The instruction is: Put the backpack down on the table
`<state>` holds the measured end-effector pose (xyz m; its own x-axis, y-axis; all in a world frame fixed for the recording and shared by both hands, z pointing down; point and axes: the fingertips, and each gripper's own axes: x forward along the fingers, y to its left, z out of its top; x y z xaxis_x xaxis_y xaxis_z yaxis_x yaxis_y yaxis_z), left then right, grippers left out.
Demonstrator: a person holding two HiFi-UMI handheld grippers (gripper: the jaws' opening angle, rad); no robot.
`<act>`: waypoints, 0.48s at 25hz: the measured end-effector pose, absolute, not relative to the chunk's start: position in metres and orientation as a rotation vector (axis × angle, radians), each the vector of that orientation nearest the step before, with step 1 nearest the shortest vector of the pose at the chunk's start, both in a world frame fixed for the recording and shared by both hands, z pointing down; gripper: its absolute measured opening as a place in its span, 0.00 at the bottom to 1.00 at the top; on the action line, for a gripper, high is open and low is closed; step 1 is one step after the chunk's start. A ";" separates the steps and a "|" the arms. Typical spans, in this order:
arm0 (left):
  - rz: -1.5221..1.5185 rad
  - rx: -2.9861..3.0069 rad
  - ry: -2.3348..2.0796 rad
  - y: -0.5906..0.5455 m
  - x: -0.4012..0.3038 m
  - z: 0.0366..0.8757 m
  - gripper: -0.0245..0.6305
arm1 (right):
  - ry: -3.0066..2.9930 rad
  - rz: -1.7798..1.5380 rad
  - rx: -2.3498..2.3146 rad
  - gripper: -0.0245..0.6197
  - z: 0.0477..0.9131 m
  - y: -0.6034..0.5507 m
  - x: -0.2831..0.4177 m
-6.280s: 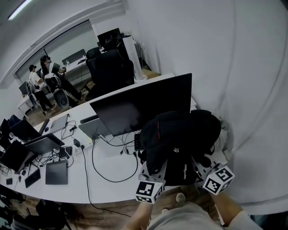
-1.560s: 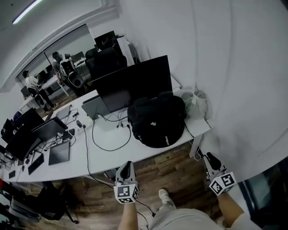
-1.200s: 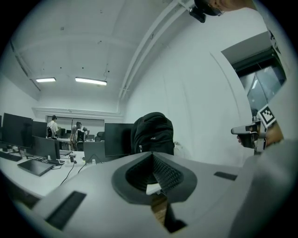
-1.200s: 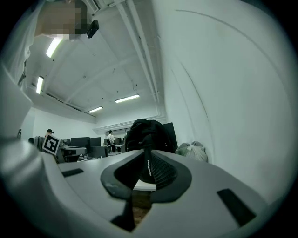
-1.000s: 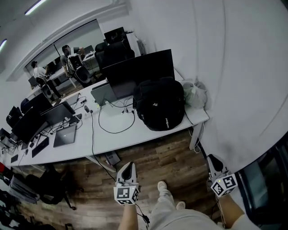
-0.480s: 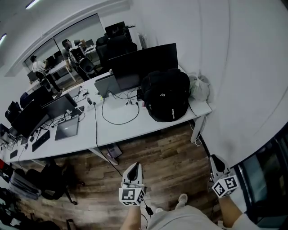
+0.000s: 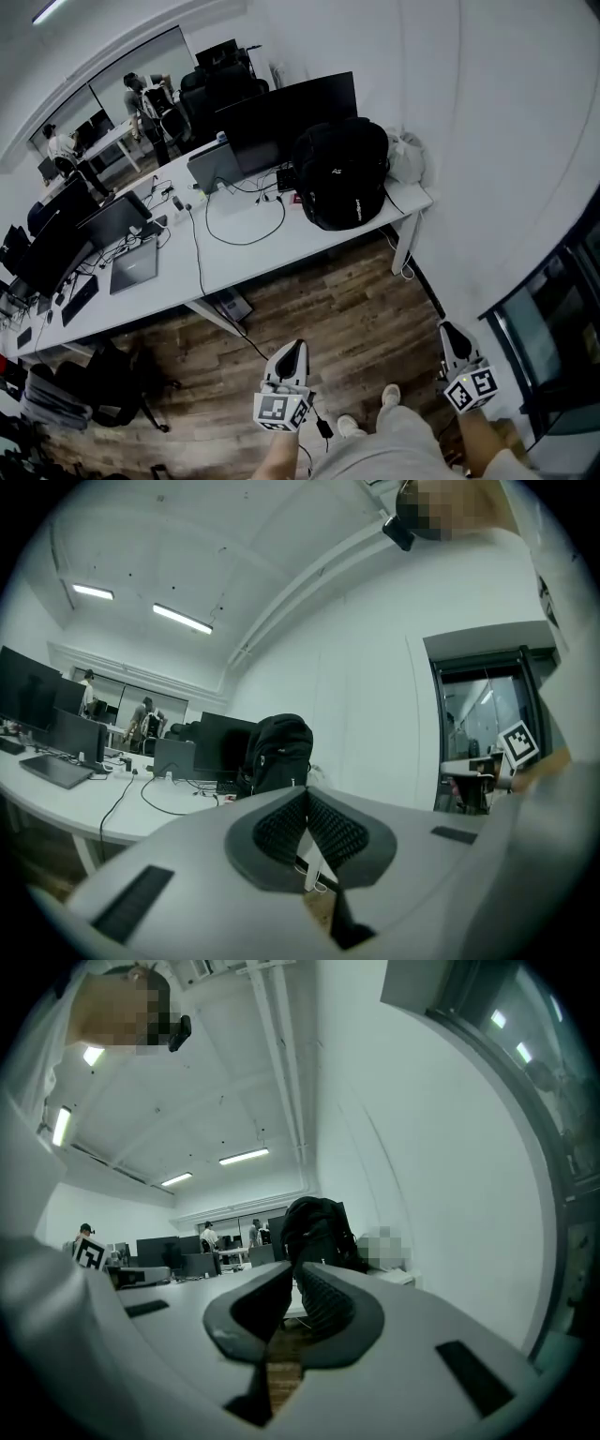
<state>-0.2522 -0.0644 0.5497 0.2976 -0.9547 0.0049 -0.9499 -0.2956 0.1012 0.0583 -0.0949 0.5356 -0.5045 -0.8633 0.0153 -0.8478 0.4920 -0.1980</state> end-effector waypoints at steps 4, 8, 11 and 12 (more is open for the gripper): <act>-0.055 2.398 -1.810 -0.053 -0.254 0.556 0.05 | 2.628 -0.286 -1.532 0.10 0.533 -0.075 0.064; -0.051 2.394 -1.831 -0.050 -0.252 0.551 0.05 | 2.624 -0.291 -1.528 0.09 0.528 -0.072 0.070; -0.061 2.396 -1.846 -0.048 -0.247 0.543 0.05 | 2.638 -0.284 -1.520 0.07 0.524 -0.072 0.073; -0.066 2.402 -1.847 -0.047 -0.244 0.541 0.05 | 2.649 -0.273 -1.518 0.06 0.522 -0.072 0.074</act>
<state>-0.2437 -0.0470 0.5405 0.2584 -0.9655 0.0331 -0.9607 -0.2532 0.1141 0.0743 -0.0719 0.5225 -0.5071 -0.8616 0.0224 -0.8481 0.4942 -0.1910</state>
